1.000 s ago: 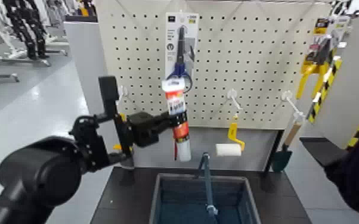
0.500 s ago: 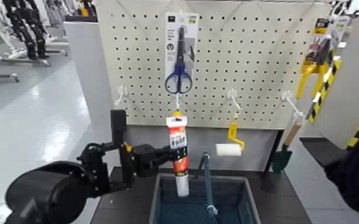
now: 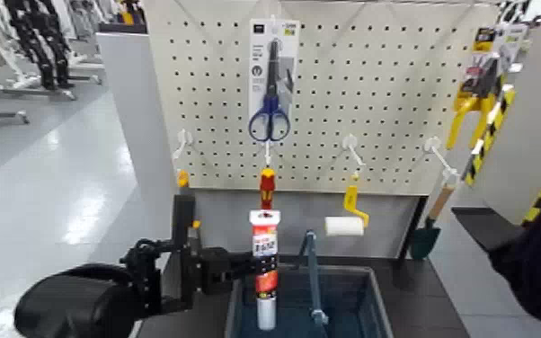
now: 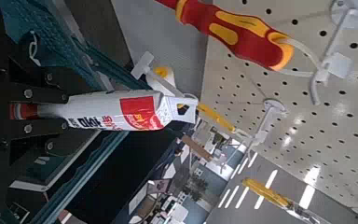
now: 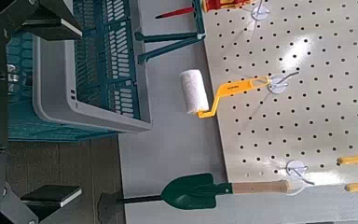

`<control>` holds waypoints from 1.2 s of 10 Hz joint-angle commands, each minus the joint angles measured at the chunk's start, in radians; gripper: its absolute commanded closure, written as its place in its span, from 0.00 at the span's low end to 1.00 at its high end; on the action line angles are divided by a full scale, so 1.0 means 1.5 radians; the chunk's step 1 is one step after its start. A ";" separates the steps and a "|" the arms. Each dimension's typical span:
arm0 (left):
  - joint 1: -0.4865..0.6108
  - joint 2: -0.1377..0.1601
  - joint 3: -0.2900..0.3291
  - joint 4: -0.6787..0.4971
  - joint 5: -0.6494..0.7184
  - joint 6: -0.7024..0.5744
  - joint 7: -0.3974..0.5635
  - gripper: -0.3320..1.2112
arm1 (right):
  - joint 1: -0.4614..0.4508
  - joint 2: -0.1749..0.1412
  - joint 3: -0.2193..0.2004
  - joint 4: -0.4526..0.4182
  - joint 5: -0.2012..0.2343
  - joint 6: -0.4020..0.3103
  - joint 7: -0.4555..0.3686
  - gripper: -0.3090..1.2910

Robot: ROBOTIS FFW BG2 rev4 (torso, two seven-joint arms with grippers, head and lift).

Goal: Put the red glue tube into the crate.

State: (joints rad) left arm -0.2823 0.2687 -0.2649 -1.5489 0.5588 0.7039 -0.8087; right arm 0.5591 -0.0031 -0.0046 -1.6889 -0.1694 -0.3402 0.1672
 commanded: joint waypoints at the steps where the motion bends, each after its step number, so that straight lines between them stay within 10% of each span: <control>1: -0.001 -0.020 0.010 0.034 -0.047 0.004 -0.029 0.99 | 0.000 0.082 0.001 -0.001 -0.001 0.001 0.001 0.28; 8: -0.004 -0.025 0.004 0.057 -0.064 0.008 -0.041 0.96 | 0.000 0.083 0.000 -0.001 -0.002 0.001 0.003 0.28; 10: -0.005 -0.026 0.008 0.057 -0.069 0.009 -0.041 0.34 | 0.000 0.083 -0.001 -0.001 -0.003 0.000 0.004 0.28; 12: -0.006 -0.026 0.008 0.056 -0.069 0.008 -0.043 0.12 | 0.000 0.083 -0.001 -0.001 -0.003 0.000 0.005 0.28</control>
State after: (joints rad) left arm -0.2909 0.2304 -0.2530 -1.4636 0.4557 0.7178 -0.8728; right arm 0.5583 -0.0031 -0.0062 -1.6905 -0.1734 -0.3405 0.1748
